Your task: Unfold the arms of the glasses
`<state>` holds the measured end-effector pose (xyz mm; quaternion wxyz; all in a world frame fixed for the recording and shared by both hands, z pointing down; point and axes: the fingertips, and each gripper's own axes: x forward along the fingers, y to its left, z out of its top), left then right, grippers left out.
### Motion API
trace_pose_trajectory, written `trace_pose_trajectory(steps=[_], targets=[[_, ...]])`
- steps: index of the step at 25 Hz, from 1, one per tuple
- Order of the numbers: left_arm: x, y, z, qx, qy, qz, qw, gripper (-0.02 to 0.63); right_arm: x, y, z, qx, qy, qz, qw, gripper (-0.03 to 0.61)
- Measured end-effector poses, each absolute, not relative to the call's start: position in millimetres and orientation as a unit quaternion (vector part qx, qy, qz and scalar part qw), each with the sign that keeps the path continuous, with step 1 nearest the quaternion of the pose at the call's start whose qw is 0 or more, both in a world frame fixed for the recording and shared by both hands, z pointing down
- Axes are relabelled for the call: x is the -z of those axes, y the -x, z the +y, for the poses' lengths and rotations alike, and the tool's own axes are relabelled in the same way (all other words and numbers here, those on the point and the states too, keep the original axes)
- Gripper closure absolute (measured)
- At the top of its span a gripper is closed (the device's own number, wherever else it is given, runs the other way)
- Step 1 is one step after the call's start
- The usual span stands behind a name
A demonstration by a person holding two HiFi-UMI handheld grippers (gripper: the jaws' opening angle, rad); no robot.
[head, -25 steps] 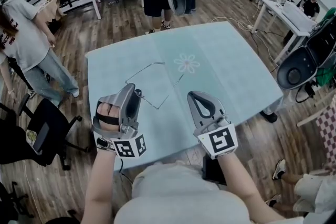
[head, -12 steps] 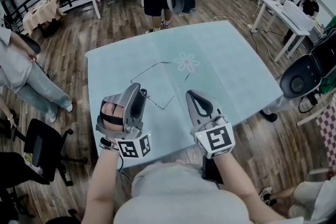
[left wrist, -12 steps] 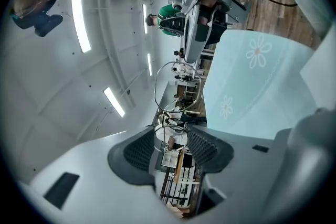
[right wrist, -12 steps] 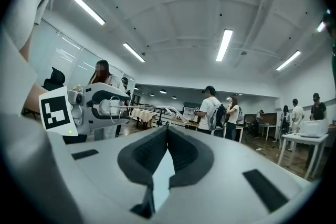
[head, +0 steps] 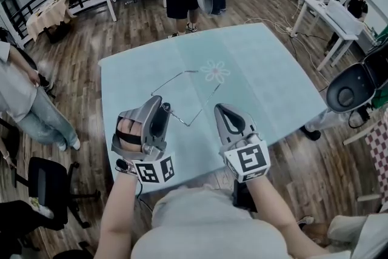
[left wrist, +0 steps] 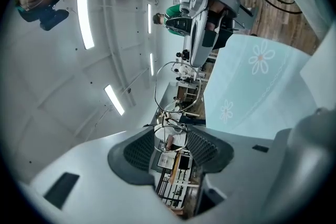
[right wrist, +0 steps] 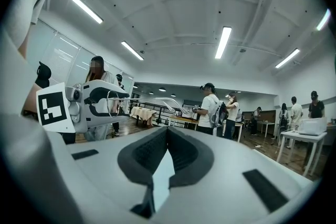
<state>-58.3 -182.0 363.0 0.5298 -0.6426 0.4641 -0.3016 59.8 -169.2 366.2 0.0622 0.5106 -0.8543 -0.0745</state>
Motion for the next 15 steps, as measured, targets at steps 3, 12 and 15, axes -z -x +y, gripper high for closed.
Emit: trace_pose_trajectory(steps=[3, 12, 15], targets=[[-360, 59, -181, 0.291, 0.654, 0.467, 0.519, 0.413, -366, -58, -170, 0.074, -0.512, -0.853, 0.065, 0.571], [-352, 63, -183, 0.279, 0.662, 0.478, 0.505, 0.413, -364, -61, -178, 0.081, -0.524, -0.844, 0.079, 0.571], [-350, 64, -183, 0.276, 0.666, 0.481, 0.499, 0.413, -360, -61, -181, 0.085, -0.529, -0.840, 0.083, 0.572]])
